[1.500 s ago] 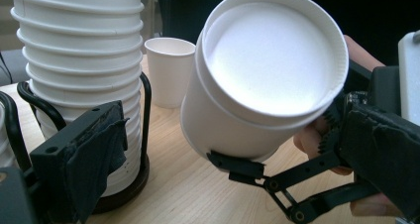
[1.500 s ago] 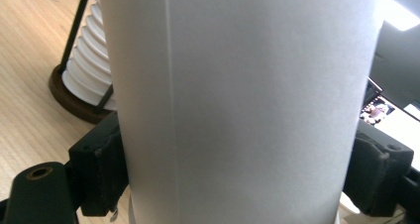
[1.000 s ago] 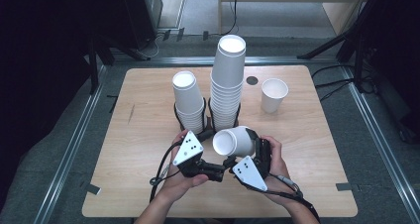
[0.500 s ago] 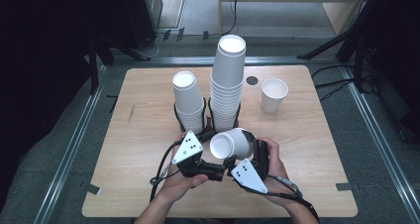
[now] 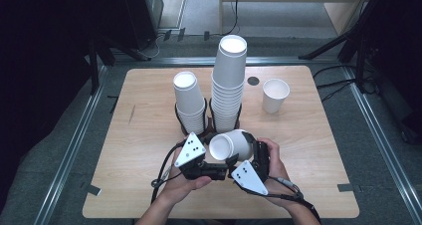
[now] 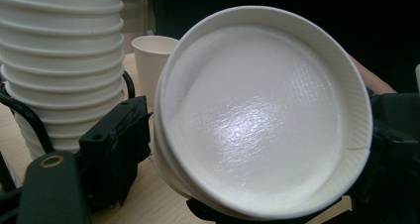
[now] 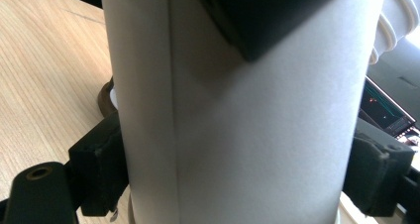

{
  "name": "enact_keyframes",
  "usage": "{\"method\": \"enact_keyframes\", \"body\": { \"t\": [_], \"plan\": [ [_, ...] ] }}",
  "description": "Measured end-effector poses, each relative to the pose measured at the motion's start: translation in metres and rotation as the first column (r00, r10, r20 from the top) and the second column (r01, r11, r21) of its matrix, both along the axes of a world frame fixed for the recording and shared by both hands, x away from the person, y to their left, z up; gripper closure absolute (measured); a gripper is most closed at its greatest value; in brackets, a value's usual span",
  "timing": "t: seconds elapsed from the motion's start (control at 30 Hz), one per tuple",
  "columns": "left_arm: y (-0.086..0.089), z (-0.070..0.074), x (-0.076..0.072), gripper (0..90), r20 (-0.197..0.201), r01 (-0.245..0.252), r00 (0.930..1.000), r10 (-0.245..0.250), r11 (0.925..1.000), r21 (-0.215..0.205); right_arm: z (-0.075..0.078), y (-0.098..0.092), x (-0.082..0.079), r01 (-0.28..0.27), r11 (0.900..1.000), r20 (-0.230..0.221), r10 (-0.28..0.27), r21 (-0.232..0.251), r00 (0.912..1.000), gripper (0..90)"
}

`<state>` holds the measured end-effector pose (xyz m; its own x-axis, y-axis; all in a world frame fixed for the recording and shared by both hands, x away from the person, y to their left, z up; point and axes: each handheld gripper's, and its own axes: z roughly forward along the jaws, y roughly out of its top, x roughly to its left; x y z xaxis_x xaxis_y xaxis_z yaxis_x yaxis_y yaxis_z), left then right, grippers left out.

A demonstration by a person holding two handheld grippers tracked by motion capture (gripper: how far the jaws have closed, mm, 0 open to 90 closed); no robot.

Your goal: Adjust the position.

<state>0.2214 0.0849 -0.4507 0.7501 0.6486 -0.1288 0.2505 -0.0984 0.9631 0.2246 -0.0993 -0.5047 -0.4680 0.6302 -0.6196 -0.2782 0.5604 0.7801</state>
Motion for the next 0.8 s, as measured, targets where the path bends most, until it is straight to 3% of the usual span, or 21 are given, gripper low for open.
{"method": "enact_keyframes", "body": {
  "t": [0.4,0.67,0.8],
  "plan": [
    [-0.0064,0.0017,-0.0055,20.7,0.033,-0.039,0.9988,0.037,0.9979,0.052,-0.001,0.0,0.0011,0.011,1.0,-0.002,-0.011,-0.003,0.9999,12.4],
    [-0.0011,0.0015,-0.0025,21.5,0.012,-0.024,0.9997,0.024,0.9996,0.017,0.0001,0.0,0.001,0.006,1.0,0.001,-0.006,-0.001,1.0,12.0],
    [-0.002,0.0014,-0.0032,22.3,0.017,-0.024,0.9996,0.024,0.9994,0.024,0.0001,0.0,0.001,0.007,1.0,0.0,-0.007,-0.003,1.0,11.4]
  ]
}}
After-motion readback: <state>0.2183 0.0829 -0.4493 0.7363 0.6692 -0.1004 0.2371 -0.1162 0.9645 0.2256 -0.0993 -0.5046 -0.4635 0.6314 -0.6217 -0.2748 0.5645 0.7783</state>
